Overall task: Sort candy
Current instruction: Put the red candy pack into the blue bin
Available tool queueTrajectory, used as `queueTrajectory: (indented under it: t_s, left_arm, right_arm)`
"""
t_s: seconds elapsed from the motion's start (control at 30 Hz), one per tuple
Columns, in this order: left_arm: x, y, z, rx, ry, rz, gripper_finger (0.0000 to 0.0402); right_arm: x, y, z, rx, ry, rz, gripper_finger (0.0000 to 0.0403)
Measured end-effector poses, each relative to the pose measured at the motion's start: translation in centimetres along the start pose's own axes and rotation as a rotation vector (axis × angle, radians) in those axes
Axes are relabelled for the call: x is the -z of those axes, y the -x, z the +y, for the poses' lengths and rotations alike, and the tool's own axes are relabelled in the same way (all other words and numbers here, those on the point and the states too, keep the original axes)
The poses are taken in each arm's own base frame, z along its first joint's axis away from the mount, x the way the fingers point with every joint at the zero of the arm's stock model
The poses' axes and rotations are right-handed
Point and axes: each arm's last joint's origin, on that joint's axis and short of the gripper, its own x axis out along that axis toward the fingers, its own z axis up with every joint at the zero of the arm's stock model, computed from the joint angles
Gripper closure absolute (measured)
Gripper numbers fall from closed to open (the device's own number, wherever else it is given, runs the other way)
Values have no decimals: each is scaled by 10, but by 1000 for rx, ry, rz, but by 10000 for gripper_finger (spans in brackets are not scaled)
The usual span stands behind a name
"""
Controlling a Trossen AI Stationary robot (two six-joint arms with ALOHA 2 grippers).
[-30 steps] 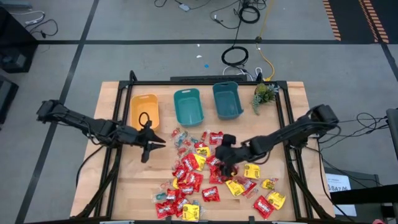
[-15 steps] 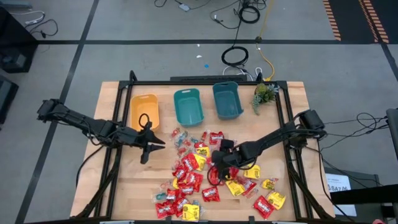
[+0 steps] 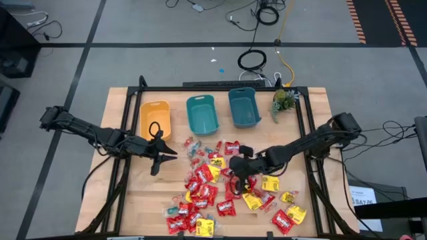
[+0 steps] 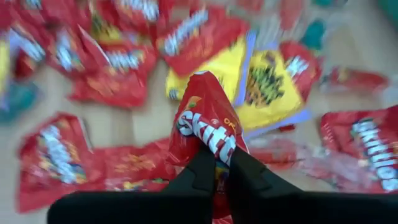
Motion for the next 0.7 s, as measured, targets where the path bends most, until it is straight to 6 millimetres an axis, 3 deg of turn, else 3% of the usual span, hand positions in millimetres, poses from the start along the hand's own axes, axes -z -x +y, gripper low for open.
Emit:
queueTrajectory:
  t_s: [0.17, 0.33, 0.7]
  left_arm:
    - [0, 0, 0, 0, 0, 0, 309]
    - [0, 0, 0, 0, -1, 0, 309]
    - [0, 0, 0, 0, -1, 0, 309]
  right_arm:
    - [-18, 29, -20, 127, -128, -152, 396]
    - [-38, 48, -54, 219, -250, -261, 398]
    - [-59, 54, -156, 444, -560, -326, 398]
